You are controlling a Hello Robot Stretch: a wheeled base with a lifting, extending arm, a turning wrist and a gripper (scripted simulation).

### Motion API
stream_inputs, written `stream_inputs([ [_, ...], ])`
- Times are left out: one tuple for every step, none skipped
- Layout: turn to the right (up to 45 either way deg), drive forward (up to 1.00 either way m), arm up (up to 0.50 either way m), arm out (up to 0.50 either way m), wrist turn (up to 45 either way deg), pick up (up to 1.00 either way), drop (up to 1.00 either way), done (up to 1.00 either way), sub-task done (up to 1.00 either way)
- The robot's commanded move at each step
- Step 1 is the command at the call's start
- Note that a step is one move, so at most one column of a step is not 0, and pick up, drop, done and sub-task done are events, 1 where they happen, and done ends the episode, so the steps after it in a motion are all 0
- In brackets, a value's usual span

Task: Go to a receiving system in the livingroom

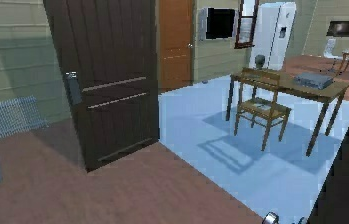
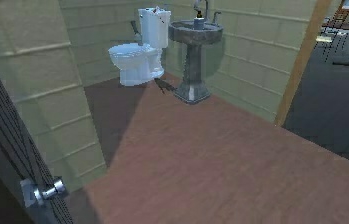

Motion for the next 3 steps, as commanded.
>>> stream_inputs([
  [-27.0,0.0,0.0,0.0,0.0,0.0,0.0,0.0,0.0],
  [0.0,0.75,0.0,0.0,0.0,0.0,0.0,0.0,0.0],
  [45.0,0.0,0.0,0.0,0.0,0.0,0.0,0.0,0.0],
])
